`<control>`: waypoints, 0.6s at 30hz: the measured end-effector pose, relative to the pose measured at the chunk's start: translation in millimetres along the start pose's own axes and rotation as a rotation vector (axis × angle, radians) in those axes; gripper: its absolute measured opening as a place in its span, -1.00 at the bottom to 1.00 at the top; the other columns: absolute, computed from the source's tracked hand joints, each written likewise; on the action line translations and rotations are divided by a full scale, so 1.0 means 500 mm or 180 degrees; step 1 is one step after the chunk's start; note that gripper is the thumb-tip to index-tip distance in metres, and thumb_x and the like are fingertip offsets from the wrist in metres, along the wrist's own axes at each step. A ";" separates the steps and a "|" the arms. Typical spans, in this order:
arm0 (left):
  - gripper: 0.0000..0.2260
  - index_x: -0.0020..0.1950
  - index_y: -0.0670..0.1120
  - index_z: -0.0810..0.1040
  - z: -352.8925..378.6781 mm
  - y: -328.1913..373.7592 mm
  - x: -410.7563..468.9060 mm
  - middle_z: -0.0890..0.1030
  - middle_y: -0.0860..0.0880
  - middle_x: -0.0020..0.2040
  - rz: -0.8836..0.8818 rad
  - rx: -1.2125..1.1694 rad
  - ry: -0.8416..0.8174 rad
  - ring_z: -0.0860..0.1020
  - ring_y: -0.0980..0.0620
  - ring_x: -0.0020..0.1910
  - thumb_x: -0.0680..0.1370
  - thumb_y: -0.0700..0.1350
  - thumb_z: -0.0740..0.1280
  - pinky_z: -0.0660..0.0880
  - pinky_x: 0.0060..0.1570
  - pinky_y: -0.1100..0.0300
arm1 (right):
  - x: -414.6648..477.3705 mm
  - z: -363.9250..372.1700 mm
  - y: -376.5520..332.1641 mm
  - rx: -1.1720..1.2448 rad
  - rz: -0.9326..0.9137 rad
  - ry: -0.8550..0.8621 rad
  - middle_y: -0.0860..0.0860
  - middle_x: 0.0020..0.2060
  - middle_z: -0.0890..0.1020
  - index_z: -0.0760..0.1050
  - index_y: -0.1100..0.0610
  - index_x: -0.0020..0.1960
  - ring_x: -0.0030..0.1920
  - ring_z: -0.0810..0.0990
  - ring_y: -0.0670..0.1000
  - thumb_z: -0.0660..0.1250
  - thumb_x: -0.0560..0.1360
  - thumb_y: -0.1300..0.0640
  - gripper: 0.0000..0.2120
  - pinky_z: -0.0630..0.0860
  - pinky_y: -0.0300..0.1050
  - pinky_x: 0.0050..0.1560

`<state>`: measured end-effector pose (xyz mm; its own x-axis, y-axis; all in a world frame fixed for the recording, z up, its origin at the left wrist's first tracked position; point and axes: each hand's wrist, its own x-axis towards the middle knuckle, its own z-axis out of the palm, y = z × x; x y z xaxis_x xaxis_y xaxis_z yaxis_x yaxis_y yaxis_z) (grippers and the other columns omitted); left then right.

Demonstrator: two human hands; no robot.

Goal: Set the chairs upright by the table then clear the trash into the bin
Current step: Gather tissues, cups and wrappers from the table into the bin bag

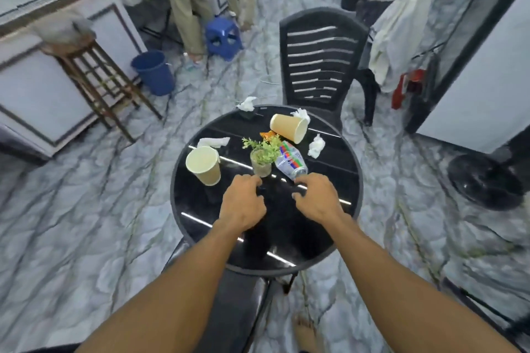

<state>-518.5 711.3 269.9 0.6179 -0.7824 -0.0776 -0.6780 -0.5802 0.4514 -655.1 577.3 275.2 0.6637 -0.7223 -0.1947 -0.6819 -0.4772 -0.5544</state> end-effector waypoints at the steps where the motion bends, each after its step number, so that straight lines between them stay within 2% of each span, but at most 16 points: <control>1: -0.68 0.26 -0.09 0.57 -0.005 -0.019 0.012 0.59 -0.02 0.22 -0.0120 0.0017 0.0136 0.45 -0.04 0.29 0.51 -0.13 0.36 0.45 0.24 0.05 | 0.027 0.006 -0.004 0.0005 0.0021 0.0001 0.10 0.17 0.61 0.60 0.07 0.25 0.20 0.58 0.14 0.47 0.43 0.02 -0.60 0.51 -0.03 0.18; 6: -0.60 0.29 -0.09 0.55 -0.028 -0.084 0.075 0.55 -0.04 0.28 -0.0604 0.0257 0.0611 0.40 -0.08 0.31 0.45 -0.13 0.40 0.39 0.28 0.01 | 0.147 0.032 -0.022 -0.0326 -0.0186 0.0062 0.14 0.12 0.59 0.59 0.18 0.14 0.14 0.56 0.20 0.51 0.39 0.03 -0.62 0.57 0.09 0.10; 10: -0.46 0.36 -0.09 0.47 -0.046 -0.125 0.116 0.42 -0.11 0.42 -0.0877 0.0613 0.1003 0.32 -0.18 0.39 0.39 -0.06 0.46 0.36 0.35 -0.08 | 0.220 0.062 -0.017 -0.0637 -0.0219 0.0031 0.12 0.24 0.51 0.52 0.14 0.31 0.24 0.49 0.20 0.56 0.34 -0.09 -0.38 0.51 0.16 0.21; 14: -0.28 0.52 -0.05 0.30 -0.051 -0.161 0.160 0.21 -0.16 0.57 -0.1277 0.0612 0.0902 0.10 -0.25 0.56 0.42 0.07 0.48 0.12 0.51 -0.19 | 0.271 0.093 -0.015 -0.1103 -0.0302 -0.0166 0.11 0.42 0.37 0.36 0.06 0.46 0.40 0.32 0.19 0.55 0.33 -0.16 -0.20 0.42 0.20 0.32; 18: -0.18 0.60 -0.01 0.15 -0.039 -0.190 0.188 0.06 -0.19 0.63 -0.1477 0.0549 0.0628 -0.02 -0.27 0.60 0.45 0.14 0.46 0.06 0.53 -0.27 | 0.293 0.114 -0.012 -0.1307 -0.0329 -0.0267 0.06 0.52 0.26 0.39 0.05 0.44 0.46 0.27 0.20 0.57 0.33 -0.15 -0.24 0.40 0.27 0.34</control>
<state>-388.4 697.5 237.2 0.9203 -0.3869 -0.0583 -0.3609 -0.8970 0.2551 -536.5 502.8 203.8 0.7460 -0.6252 -0.2295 -0.6651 -0.7167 -0.2097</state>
